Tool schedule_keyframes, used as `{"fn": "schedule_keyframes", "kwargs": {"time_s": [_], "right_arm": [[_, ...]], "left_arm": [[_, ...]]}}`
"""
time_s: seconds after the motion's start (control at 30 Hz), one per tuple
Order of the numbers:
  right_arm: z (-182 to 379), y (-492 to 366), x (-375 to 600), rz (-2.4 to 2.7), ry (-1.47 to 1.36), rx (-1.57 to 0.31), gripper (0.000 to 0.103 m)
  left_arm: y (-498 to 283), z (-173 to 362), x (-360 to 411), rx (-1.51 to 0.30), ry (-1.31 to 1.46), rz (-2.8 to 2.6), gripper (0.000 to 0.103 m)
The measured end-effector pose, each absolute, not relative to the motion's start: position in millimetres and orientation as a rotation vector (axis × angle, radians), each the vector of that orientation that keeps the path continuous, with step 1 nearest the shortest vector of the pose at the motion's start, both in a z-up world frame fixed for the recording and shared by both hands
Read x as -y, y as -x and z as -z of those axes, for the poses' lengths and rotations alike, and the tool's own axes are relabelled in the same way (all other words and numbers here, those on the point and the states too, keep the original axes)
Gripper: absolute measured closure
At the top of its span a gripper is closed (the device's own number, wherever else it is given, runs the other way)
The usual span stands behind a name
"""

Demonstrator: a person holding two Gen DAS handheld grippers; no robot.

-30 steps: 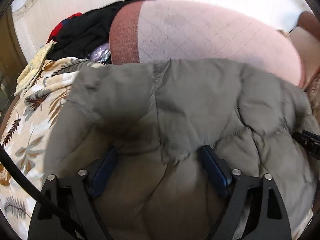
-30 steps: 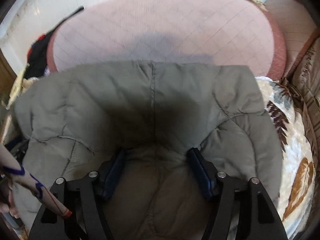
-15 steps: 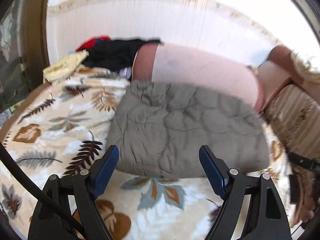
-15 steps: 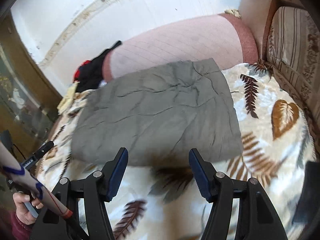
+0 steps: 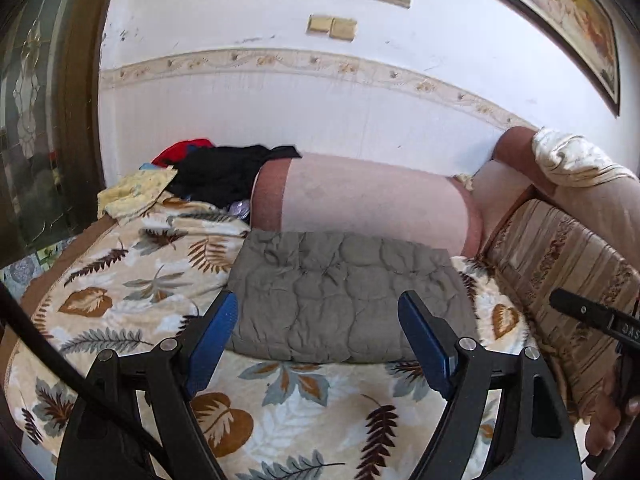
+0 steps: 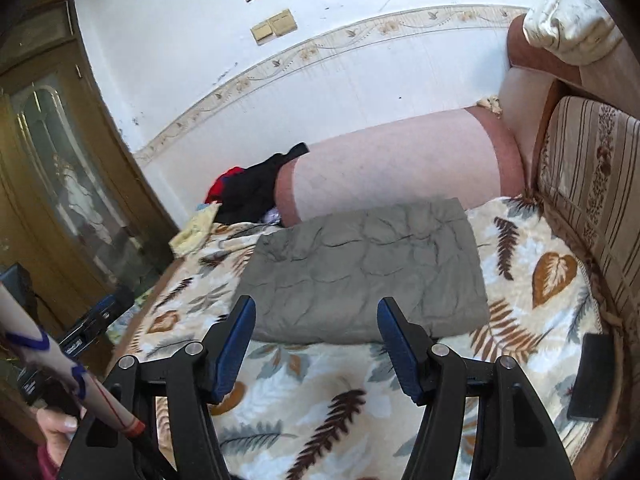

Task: Fold large clothes

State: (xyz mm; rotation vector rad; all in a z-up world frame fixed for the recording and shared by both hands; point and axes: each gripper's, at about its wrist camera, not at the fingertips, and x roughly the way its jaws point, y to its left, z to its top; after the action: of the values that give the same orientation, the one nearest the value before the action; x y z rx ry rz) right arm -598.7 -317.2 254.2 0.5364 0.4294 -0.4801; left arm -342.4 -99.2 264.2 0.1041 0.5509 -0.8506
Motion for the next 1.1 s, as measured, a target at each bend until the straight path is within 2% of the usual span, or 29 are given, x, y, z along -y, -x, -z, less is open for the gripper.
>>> {"fn": "schedule_keyframes", "kwargs": {"time_s": [0.07,0.3,0.43,0.6,0.83,1.0,1.1], "right_arm": [[-232.2,585.5,329.8,0.501,-0.546,-0.442,0.054],[-117.3,526.5,384.8,0.588,-0.629,-0.566,0.054],[-77.5,505.2,421.4,0.682,-0.627,-0.589,0.054],[-36.5,476.0,451.6,0.732,-0.615,-0.64,0.054],[-0.8,463.3,466.5,0.683,-0.595,-0.685,0.054],[-17.3,486.1,458.0,0.642,-0.61,-0.594,0.054],[-39.4,512.6,460.2,0.655,-0.633,-0.477,0.054]], "left_arm": [[330.7,-239.7,109.2,-0.588,-0.092,0.863,0.021],[274.3,-130.5,189.4,-0.725,-0.185,0.768,0.025],[234.8,-80.5,216.2,-0.783,-0.184,0.698,0.03],[201.5,-34.9,237.9,-0.875,-0.184,0.641,0.03],[196.7,-24.4,257.6,-0.908,-0.231,0.598,0.027],[210.0,-44.4,234.6,-0.875,-0.133,0.594,0.03],[217.7,-56.6,219.8,-0.847,-0.096,0.592,0.03]]}}
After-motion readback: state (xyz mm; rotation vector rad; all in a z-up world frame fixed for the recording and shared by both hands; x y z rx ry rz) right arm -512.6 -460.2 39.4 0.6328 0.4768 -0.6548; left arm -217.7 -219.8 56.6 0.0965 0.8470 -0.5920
